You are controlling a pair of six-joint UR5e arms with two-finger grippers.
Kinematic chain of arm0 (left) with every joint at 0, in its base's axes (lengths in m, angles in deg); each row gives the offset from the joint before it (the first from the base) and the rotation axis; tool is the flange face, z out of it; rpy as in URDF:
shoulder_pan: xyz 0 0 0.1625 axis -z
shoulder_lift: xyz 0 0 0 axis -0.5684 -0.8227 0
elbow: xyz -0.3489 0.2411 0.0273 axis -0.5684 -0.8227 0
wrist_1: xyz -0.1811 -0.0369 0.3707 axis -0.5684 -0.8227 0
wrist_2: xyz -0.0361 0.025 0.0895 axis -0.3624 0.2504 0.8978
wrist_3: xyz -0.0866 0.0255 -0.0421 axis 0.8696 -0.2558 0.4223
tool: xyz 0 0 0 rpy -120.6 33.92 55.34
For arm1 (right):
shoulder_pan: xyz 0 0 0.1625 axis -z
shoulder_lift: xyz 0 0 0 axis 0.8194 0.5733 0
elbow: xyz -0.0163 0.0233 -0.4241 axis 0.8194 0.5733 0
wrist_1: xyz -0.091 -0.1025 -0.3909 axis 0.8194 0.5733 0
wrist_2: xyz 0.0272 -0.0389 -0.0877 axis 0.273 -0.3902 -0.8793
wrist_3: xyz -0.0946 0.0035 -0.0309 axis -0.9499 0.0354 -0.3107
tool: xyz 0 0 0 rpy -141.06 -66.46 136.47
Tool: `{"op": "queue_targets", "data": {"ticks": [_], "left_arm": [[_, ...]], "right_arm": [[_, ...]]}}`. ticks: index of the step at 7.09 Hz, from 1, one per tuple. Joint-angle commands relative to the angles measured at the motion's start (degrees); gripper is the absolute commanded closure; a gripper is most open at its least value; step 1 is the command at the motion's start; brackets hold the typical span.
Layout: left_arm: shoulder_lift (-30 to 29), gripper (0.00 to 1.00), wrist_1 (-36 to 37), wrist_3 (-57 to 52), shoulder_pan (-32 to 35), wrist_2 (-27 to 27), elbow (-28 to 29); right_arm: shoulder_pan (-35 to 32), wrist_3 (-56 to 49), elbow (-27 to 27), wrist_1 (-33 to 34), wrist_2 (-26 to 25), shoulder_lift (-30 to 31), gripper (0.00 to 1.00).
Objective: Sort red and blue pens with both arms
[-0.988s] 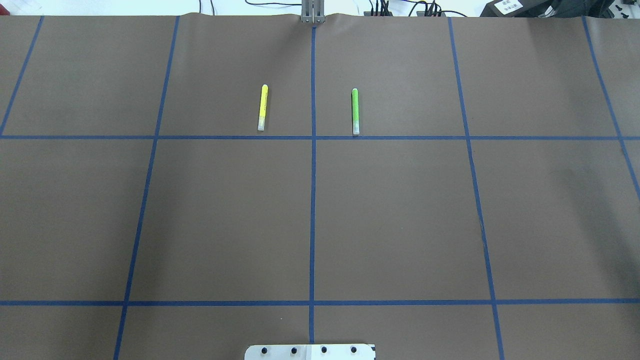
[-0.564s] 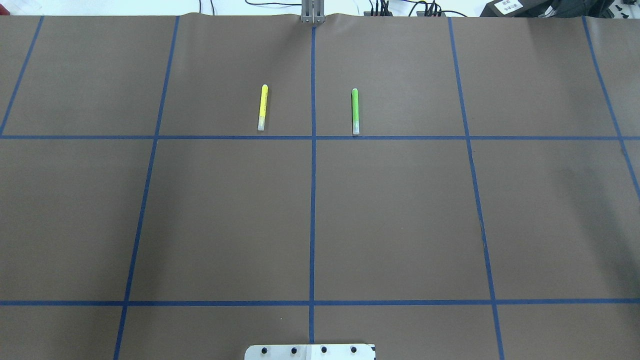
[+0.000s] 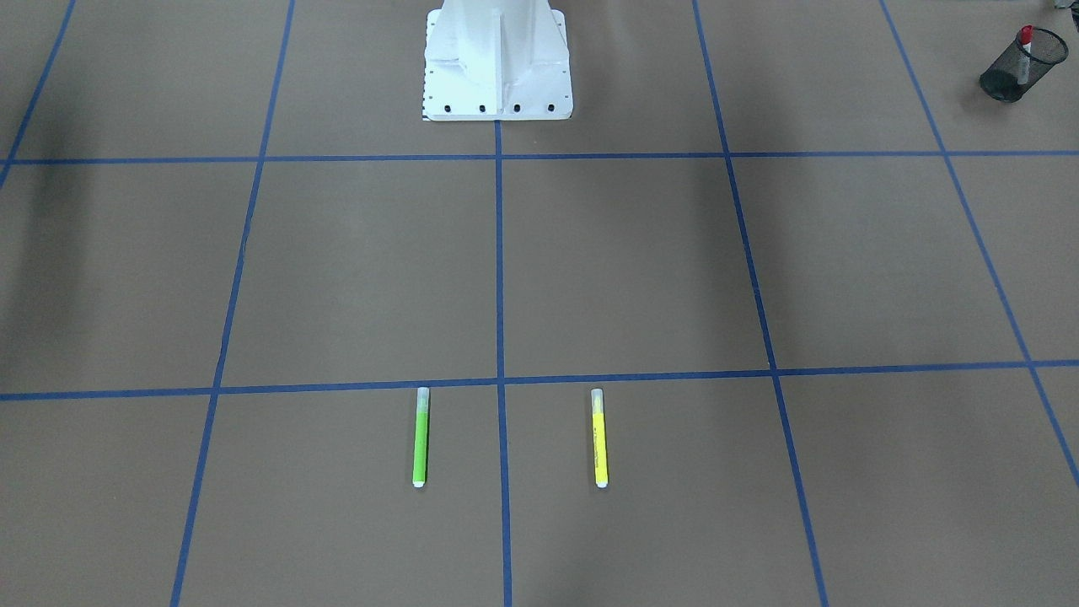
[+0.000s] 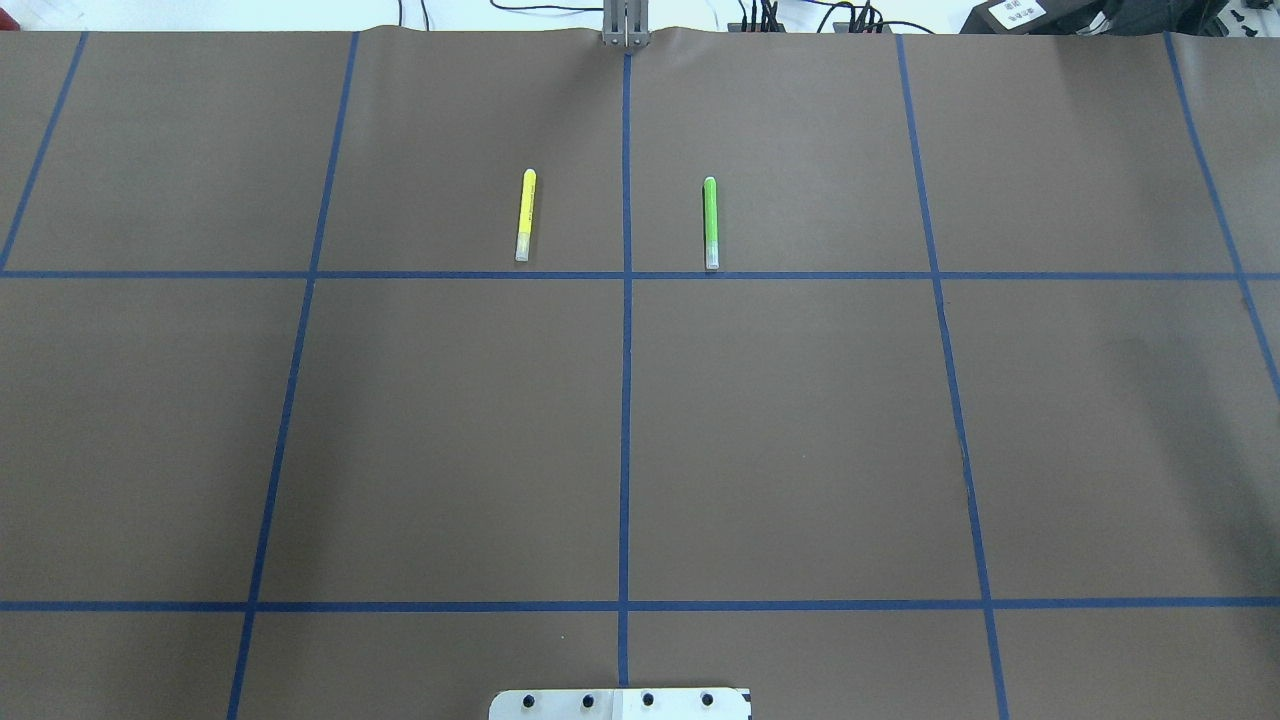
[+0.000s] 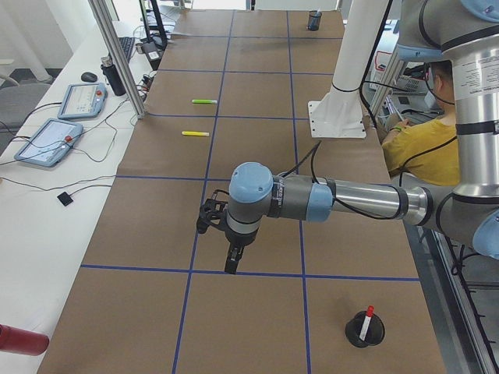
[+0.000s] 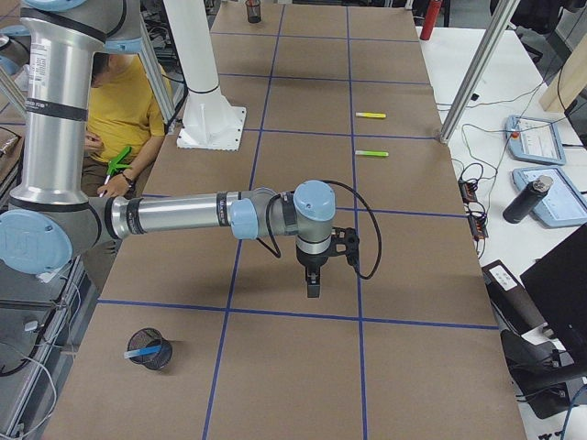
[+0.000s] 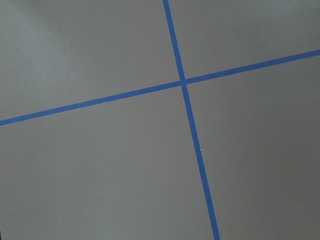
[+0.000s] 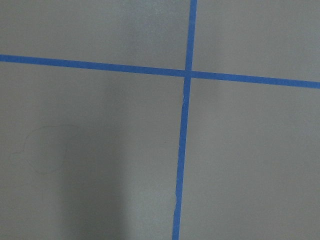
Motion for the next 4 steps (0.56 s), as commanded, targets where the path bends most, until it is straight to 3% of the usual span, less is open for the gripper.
{"op": "queue_targets", "data": {"ticks": [1,4], "left_arm": [[0.09,0.00,-0.01,0.00,0.00,0.00,-0.05],[0.18,0.00,-0.01,0.09,0.00,0.00,-0.05]], "right_arm": [[-0.01,0.00,0.01,0.00,0.15,0.15,0.00],[-0.01,-0.08,-0.07,0.00,0.15,0.59,0.00]]}}
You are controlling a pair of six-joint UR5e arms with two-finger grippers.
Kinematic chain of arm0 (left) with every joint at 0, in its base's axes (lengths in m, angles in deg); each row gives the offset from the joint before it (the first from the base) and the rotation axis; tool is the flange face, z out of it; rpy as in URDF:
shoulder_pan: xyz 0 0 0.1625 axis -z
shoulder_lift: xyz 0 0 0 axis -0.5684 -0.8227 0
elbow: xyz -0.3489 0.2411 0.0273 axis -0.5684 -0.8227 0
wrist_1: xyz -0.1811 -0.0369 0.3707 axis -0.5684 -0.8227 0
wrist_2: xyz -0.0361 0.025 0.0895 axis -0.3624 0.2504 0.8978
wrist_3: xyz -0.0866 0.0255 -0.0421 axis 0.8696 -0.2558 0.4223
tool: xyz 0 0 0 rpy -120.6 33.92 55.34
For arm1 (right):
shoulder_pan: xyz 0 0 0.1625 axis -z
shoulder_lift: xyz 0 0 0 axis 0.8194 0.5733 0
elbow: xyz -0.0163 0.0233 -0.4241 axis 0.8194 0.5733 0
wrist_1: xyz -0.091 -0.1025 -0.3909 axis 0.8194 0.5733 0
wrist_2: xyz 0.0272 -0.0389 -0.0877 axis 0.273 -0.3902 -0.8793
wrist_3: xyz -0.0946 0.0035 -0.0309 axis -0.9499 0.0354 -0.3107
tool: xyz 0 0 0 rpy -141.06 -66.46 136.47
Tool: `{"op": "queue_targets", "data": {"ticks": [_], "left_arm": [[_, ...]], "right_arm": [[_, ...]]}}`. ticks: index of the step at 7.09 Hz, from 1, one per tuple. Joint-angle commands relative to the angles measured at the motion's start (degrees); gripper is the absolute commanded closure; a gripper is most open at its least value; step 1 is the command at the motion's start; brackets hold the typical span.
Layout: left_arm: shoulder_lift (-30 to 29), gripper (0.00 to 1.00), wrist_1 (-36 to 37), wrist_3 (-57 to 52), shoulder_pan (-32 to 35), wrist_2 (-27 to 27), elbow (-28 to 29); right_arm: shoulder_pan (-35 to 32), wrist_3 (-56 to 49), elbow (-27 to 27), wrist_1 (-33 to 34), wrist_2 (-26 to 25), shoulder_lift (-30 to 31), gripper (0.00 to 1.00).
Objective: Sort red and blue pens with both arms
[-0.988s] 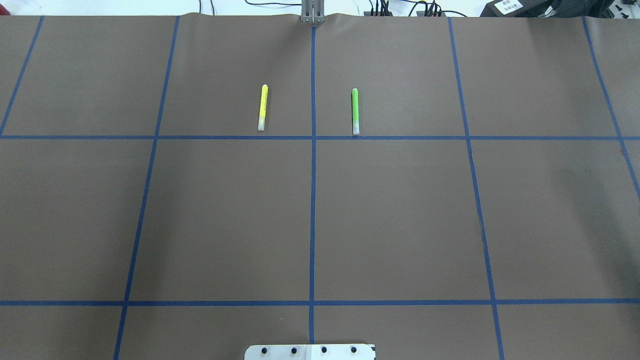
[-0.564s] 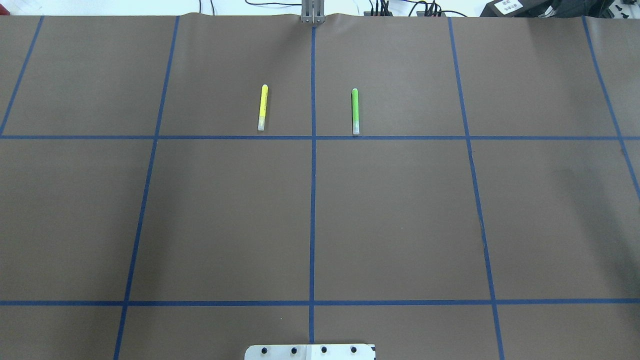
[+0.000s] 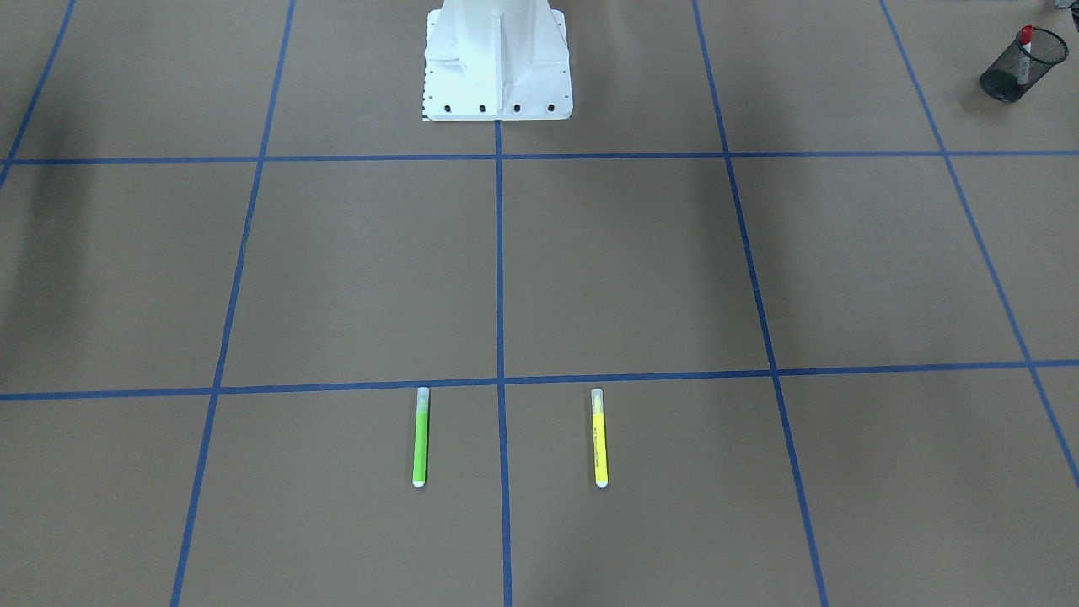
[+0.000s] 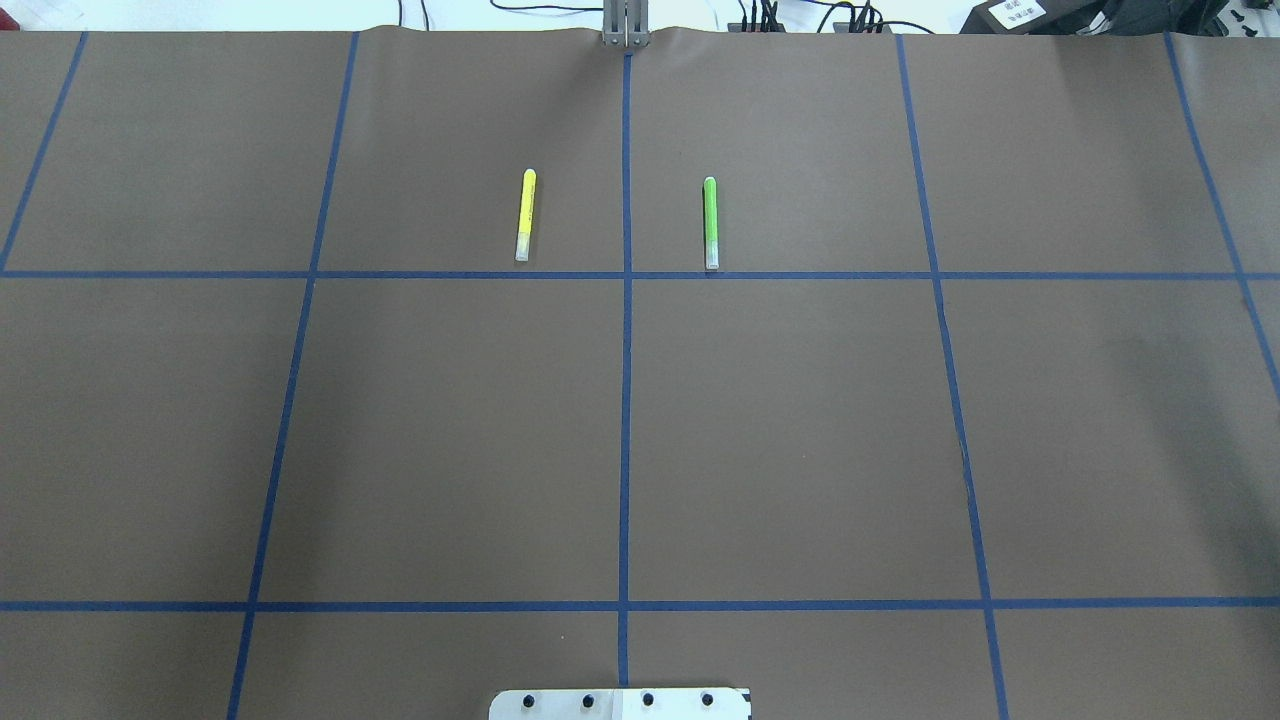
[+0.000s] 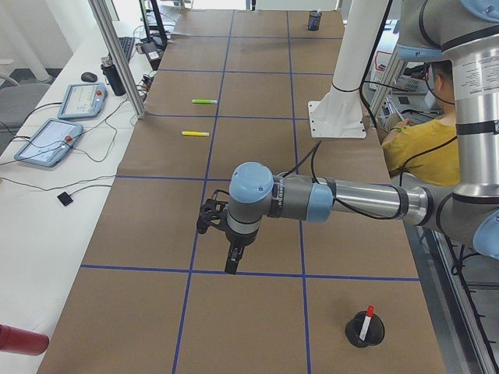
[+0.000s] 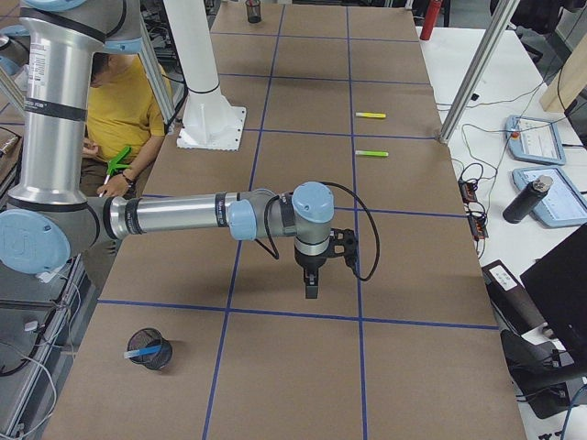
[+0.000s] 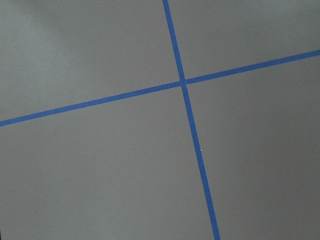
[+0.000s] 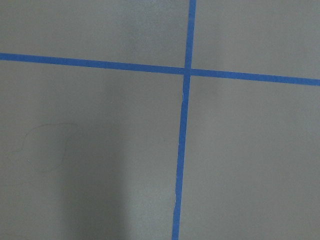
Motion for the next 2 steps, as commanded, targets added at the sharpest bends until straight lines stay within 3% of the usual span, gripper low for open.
{"op": "queue_targets", "data": {"ticks": [1,2], "left_arm": [[0.15,0.00,0.00,0.03,0.00,0.00,0.08],[0.15,0.00,0.00,0.03,0.00,0.00,0.00]], "right_arm": [[0.00,-0.01,-0.01,0.00,0.01,0.11,0.00],[0.00,-0.10,-0.01,0.00,0.01,0.37,0.00]]}}
